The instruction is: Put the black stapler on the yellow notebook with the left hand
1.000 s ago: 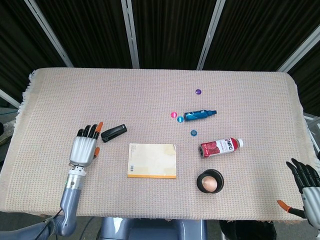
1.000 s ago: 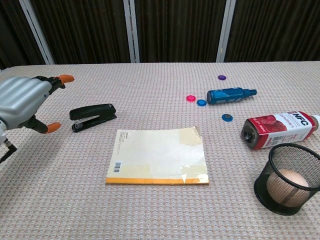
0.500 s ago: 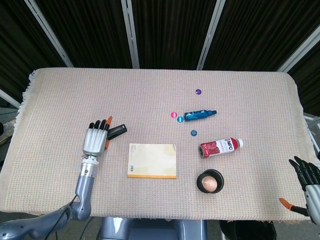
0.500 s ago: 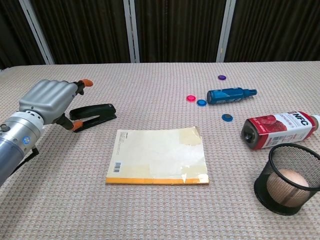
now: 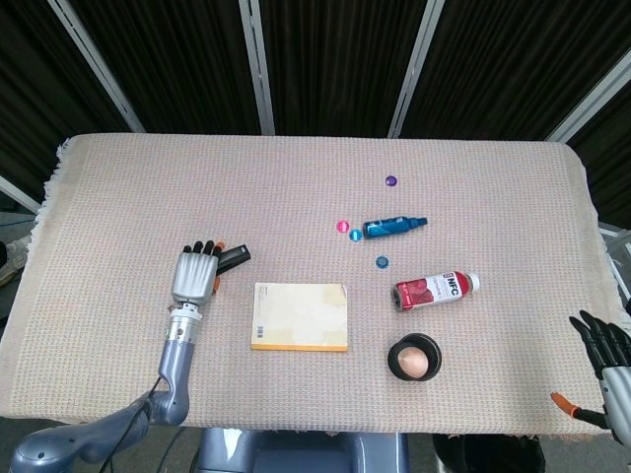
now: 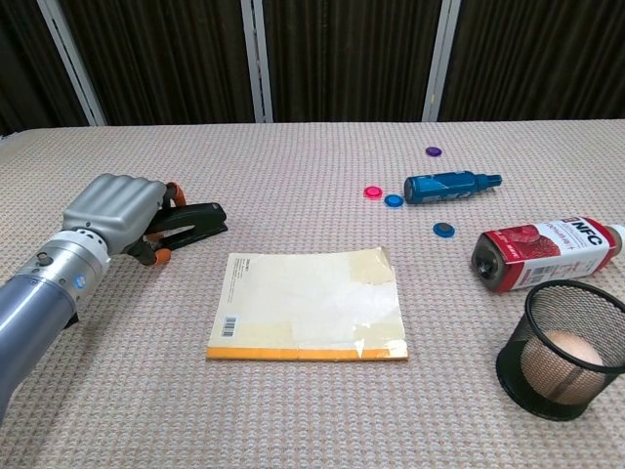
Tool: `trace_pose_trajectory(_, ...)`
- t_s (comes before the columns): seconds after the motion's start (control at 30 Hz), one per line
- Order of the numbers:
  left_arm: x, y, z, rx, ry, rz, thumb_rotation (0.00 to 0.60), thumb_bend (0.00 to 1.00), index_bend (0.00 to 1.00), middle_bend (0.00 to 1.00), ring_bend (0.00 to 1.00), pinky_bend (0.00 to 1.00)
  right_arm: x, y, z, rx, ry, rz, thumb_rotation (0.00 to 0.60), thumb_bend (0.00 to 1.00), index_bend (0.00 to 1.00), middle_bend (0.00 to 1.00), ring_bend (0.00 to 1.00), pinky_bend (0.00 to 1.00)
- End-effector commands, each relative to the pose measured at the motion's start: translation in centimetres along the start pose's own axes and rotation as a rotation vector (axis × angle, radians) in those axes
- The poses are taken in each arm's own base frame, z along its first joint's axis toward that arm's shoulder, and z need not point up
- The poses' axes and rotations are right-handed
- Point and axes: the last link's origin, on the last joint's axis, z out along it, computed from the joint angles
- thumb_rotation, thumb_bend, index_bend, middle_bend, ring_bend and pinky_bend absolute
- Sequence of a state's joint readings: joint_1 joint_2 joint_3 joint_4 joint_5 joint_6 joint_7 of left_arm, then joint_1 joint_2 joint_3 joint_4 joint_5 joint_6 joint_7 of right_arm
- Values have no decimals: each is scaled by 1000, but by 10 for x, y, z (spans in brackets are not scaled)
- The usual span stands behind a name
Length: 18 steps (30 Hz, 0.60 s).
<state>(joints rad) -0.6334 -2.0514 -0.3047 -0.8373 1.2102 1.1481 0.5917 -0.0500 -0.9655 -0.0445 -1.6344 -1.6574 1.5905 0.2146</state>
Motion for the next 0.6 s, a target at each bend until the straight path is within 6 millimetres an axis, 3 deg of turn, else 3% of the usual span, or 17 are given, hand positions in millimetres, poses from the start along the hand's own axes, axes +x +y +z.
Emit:
trace_pose_trajectory(0.03, -3, 5, 3, -3, -4, -11, 600, 301, 360, 350, 316, 437, 0, 0, -1, 1, 0, 0, 600, 61, 0, 0, 0, 0)
trace_pose_trajectory(0.4, -1, 11, 6, -6, 75, -52, 600, 353, 569, 561, 498, 536, -3, -2, -1, 8, -10, -12, 600, 62, 0, 0, 0, 0)
trace_pose_trajectory(0.6, 3, 7, 6, 6, 104, -75, 600, 373, 604, 593, 527, 562, -4, -2, 0, 5, -13, -14, 600, 61, 0, 0, 0, 0)
